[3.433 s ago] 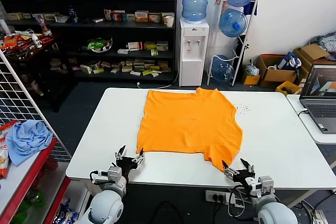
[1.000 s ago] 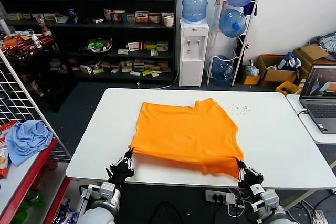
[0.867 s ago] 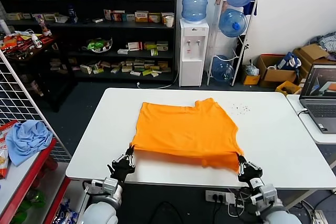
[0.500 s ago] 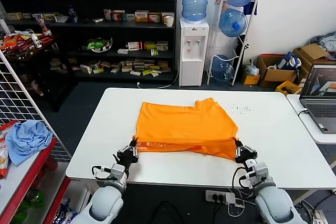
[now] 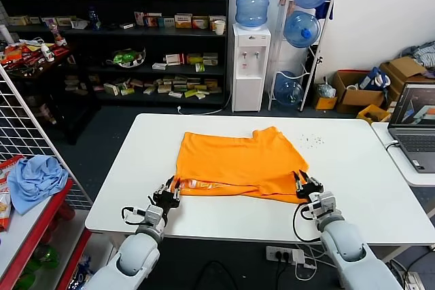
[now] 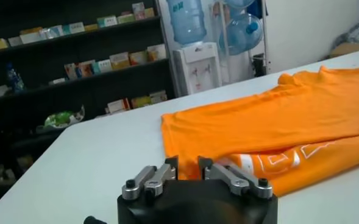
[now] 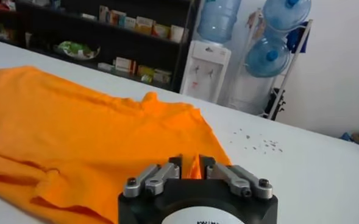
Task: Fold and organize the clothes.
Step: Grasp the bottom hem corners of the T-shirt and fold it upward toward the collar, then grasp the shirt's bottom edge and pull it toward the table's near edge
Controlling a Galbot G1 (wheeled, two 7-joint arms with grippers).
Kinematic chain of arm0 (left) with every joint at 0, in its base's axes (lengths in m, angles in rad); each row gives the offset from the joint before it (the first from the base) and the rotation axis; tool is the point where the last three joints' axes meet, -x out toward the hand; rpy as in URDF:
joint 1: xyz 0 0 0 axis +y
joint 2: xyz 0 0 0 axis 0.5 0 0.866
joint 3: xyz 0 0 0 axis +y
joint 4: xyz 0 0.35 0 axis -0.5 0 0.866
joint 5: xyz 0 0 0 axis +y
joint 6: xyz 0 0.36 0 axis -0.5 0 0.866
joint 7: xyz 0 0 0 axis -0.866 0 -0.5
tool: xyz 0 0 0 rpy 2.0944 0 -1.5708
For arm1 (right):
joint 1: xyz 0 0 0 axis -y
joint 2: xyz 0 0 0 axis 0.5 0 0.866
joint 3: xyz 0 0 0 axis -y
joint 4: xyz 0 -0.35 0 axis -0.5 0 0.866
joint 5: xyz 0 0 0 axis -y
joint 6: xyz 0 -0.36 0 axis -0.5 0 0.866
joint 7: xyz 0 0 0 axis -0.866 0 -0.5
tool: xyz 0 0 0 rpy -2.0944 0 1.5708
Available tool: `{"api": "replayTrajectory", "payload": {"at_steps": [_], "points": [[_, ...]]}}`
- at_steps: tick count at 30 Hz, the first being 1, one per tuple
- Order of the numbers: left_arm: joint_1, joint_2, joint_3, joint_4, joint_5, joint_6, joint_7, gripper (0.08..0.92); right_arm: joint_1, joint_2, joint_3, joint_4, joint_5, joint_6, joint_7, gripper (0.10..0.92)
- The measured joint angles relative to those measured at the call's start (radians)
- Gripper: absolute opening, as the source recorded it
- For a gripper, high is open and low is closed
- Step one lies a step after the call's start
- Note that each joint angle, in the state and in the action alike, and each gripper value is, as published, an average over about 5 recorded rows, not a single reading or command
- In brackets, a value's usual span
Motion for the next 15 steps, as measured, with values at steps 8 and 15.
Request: {"api": "replayTrajectory", "payload": {"at_steps": [8, 15], "points": [[0.044, 0.023, -0.019, -0.070, -0.084, 0.042, -0.018, 0.636, -0.093, -0.027, 0.040, 0.082, 0.031, -0.062, 0.010, 0.672], [0.052, 0.025, -0.022, -0.085, -0.142, 0.073, -0.031, 0.804, -0.145, -0.031, 0.061, 0.109, 0.037, -0.100, 0.016, 0.786]]}}
